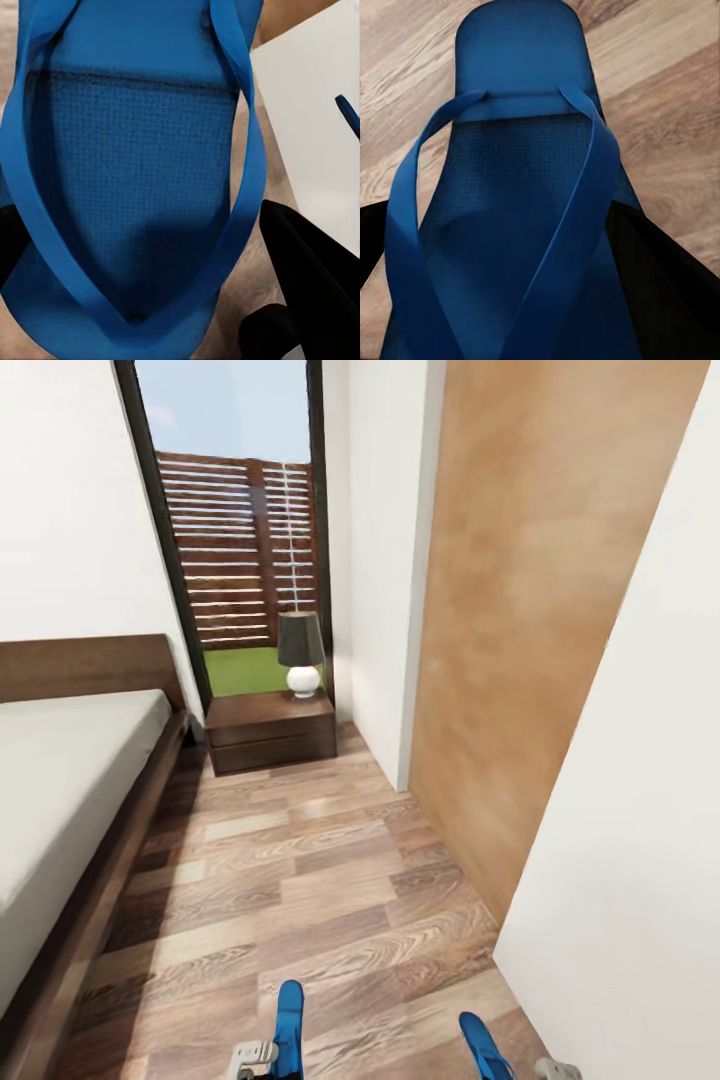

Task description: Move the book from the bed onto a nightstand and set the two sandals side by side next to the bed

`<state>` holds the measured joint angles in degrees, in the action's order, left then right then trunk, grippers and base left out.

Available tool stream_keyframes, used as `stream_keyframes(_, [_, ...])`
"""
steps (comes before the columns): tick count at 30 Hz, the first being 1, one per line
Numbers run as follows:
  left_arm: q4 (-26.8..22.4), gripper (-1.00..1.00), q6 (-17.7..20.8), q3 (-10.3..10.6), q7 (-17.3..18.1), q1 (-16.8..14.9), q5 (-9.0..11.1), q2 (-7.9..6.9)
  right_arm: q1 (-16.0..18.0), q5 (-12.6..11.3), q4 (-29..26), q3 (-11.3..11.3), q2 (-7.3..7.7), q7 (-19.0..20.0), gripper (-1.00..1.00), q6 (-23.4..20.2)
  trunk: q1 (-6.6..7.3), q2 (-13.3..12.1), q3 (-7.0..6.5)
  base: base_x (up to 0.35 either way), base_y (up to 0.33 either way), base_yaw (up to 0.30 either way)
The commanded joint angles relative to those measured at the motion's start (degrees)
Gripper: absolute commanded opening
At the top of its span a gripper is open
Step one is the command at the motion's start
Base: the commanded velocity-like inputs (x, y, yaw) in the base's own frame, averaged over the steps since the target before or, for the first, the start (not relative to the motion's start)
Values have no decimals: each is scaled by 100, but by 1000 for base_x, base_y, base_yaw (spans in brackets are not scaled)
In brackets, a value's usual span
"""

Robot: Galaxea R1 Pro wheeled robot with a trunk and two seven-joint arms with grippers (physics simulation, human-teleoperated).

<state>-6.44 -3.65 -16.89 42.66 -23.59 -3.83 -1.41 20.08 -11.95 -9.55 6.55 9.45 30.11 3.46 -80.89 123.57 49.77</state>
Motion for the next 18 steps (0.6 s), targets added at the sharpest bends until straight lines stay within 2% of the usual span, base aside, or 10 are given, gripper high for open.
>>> stream_keyframes(1, [7, -100, -39, -26, 14, -5, -39, 0, -1, -5, 6, 39, 0, 29, -100, 5, -2, 2, 5, 333, 0, 216])
stream_keyframes(6, [10, -100, -39, -25, 14, -5, -39, 0, 1, -6, 6, 39, -1, 30, -100, 5, -2, 2, 5, 330, 0, 141])
stream_keyframes(18, [11, -100, -39, -25, 14, -5, -39, 0, 1, -6, 6, 39, -3, 30, -100, 5, -2, 2, 5, 319, 0, 12])
